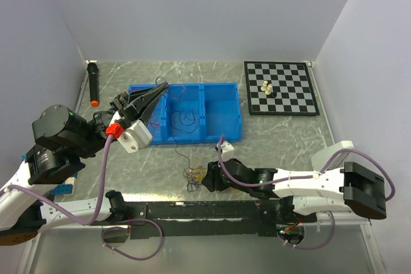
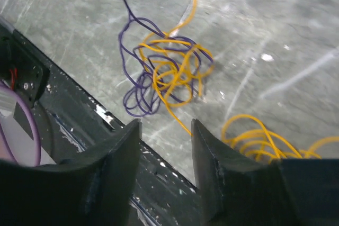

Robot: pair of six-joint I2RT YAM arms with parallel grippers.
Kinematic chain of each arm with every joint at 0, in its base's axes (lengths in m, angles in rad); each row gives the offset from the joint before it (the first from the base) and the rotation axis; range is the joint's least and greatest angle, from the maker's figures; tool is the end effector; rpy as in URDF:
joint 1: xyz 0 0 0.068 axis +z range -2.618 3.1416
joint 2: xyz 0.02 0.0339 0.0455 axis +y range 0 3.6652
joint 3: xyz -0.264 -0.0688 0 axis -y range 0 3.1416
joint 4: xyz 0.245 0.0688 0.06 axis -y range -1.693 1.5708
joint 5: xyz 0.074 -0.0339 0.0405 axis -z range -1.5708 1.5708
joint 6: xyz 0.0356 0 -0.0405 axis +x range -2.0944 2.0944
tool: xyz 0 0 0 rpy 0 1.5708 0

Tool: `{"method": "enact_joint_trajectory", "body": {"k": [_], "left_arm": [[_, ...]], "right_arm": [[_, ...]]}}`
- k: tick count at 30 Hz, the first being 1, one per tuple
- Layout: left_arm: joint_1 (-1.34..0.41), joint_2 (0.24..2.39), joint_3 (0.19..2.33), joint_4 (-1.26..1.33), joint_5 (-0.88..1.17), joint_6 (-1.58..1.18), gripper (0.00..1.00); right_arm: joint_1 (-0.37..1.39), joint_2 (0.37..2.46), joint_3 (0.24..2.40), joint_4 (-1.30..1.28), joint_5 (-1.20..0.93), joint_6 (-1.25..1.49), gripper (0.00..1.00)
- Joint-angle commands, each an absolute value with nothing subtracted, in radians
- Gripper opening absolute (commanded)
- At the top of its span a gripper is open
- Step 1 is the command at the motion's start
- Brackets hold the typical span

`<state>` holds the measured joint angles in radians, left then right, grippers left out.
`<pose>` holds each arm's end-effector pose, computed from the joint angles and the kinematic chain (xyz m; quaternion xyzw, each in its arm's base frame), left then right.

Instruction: Untangle the cables

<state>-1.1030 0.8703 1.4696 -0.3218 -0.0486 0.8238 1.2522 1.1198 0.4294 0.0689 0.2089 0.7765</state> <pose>0.0573 -0.1096 0.5331 0.4835 0.3597 -0.0965 0.7921 0.0761 0.2071 0.1780 -0.1621 0.8709 0.3370 0.3188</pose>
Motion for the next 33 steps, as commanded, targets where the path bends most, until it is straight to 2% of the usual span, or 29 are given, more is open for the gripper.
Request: {"method": "enact_joint_trajectory", "body": {"k": [1, 9, 14, 19, 24, 28, 33], "left_arm": [[-1.101, 0.861, 1.465, -0.304, -0.038, 0.847, 0.01], [-1.101, 0.870, 1.482, -0.314, -0.040, 0.850, 0.01], [-1.101, 0.865, 1.473, -0.307, -0.038, 0.851, 0.01], [-1.101, 0.867, 1.474, -0.304, -0.040, 0.850, 0.01], [-1.101, 0.874, 1.488, -0.296, -0.035, 0.839, 0.01], [-1.101, 0.913, 1.577, -0.290, -0.043, 0.799, 0.01], [-1.101, 0.977, 1.738, -0.322, -0.052, 0.802, 0.01]], "right_arm": [[1.259, 1.088, 0.428, 0.003, 0.271, 0.773, 0.61], [1.259, 1.230, 0.583, -0.020, 0.345, 0.683, 0.73], [1.252, 1.340, 0.615, 0.087, 0.321, 0.638, 0.72], [1.247, 1.456, 0.653, 0.098, 0.304, 0.661, 0.65], [1.247, 1.494, 0.676, 0.075, 0.317, 0.678, 0.53], [1.249, 1.512, 0.701, 0.034, 0.340, 0.696, 0.33], [1.249, 1.499, 0.701, -0.021, 0.345, 0.722, 0.13]]}}
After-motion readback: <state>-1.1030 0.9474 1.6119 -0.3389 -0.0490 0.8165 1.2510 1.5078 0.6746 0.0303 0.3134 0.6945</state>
